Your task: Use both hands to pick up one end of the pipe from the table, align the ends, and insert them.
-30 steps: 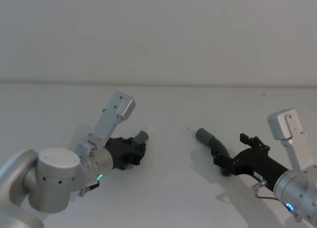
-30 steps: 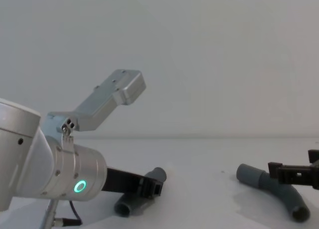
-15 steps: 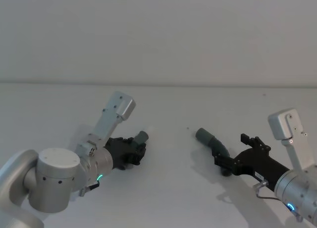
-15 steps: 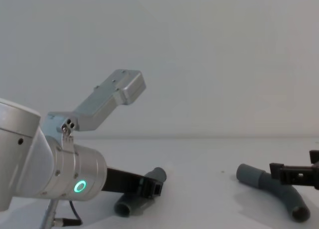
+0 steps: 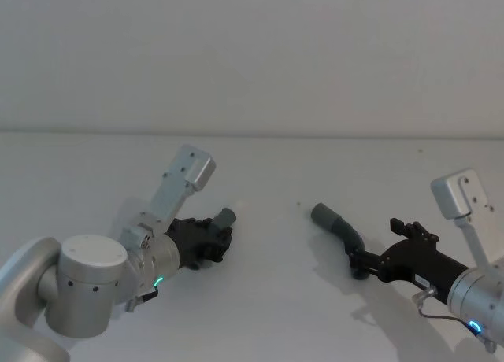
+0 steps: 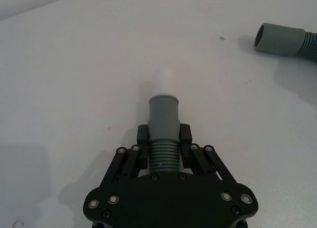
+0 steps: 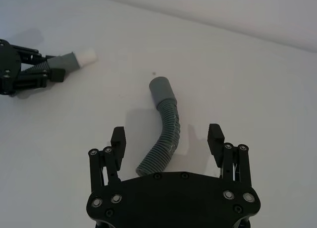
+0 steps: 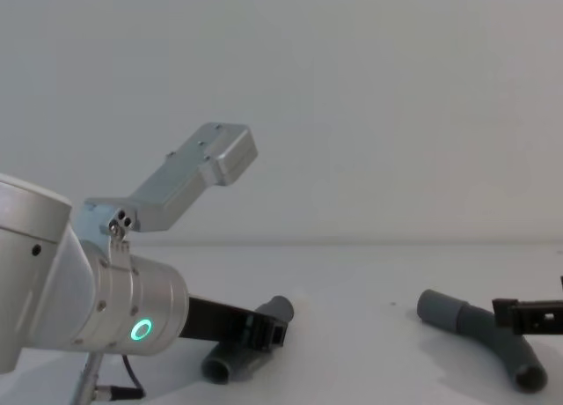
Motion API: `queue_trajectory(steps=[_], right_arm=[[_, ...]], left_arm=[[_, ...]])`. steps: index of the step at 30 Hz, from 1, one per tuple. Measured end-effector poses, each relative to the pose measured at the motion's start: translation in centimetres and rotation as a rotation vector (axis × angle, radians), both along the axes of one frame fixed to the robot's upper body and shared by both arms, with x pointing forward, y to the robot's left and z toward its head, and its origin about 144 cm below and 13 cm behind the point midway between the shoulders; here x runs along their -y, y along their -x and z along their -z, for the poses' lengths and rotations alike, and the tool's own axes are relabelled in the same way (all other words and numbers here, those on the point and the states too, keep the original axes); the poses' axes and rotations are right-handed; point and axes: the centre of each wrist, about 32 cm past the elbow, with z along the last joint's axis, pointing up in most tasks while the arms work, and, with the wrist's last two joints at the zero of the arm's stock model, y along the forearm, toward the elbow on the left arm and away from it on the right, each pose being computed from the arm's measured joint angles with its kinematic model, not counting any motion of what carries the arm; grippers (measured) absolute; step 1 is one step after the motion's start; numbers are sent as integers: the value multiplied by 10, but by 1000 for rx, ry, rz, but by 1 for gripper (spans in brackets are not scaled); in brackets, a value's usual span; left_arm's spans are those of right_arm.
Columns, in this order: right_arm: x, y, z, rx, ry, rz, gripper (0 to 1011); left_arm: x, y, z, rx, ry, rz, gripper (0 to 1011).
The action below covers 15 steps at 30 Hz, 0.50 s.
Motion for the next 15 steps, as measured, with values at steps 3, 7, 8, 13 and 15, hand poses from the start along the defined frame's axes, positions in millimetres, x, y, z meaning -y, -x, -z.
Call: queue_trajectory(steps=[3, 7, 8, 13, 15], right_arm=[[0, -1, -3, -14, 4, -3, 1000], [-1, -4, -6, -28, 9, -8, 1000], [-1, -5, -6, -31, 10, -9, 1000], [-5, -11, -8, -50, 15, -14, 1000], [-7, -14, -9, -53, 16, -15, 1000]], left_arm=[[0, 0, 0, 0, 0, 0, 346], [0, 0, 0, 0, 0, 0, 346], [0, 0, 0, 0, 0, 0, 346], [0, 0, 0, 0, 0, 0, 346], [0, 0, 0, 0, 0, 0, 346]])
